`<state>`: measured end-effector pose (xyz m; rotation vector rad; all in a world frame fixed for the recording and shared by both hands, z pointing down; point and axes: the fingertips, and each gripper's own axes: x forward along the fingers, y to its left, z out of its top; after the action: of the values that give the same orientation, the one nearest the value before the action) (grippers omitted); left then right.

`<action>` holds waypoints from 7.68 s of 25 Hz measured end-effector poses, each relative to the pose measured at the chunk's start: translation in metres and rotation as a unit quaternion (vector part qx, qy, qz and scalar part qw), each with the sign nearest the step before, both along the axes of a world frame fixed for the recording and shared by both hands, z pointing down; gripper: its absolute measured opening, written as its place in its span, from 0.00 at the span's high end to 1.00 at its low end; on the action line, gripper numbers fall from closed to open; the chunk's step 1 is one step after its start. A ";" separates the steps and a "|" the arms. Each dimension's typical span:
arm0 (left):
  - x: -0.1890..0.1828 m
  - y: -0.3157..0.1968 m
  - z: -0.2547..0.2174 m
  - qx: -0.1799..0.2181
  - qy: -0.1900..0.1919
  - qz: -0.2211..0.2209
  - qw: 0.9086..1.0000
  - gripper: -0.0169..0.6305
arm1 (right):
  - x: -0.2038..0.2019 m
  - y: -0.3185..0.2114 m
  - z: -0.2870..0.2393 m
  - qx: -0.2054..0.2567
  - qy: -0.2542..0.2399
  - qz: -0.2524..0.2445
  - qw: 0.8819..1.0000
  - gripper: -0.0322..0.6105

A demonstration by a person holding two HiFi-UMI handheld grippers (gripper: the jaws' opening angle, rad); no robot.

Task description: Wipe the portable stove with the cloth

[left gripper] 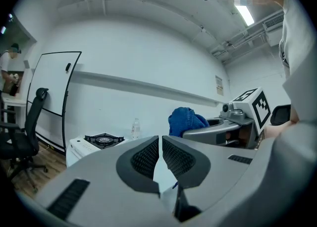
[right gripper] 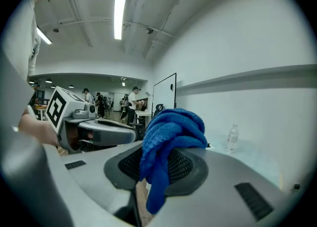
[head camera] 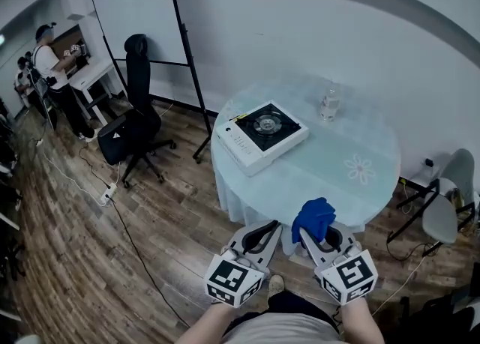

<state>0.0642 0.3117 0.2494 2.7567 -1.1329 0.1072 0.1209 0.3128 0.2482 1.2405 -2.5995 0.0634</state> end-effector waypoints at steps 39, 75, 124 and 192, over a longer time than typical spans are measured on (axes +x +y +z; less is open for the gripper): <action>0.022 -0.299 0.043 -0.071 -0.004 0.023 0.997 0.91 | 0.029 -0.299 0.039 -0.067 -0.006 0.019 0.998 0.79; 0.023 -0.493 0.100 -0.176 0.024 0.040 0.983 0.91 | 0.029 -0.518 0.087 -0.126 0.140 0.009 0.982 0.79; 0.025 -0.518 0.142 -0.262 0.020 0.017 0.965 0.91 | -0.012 -0.615 0.194 -0.234 0.210 -0.136 0.939 0.80; 0.043 -0.401 0.128 -0.195 -0.024 0.022 0.980 0.91 | 0.091 -0.471 0.197 -0.222 0.236 -0.106 0.940 0.80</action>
<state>0.1076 -0.0896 0.3778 2.4400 -0.9424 0.3628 0.2121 -0.1580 0.4448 0.7061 -2.1234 0.2604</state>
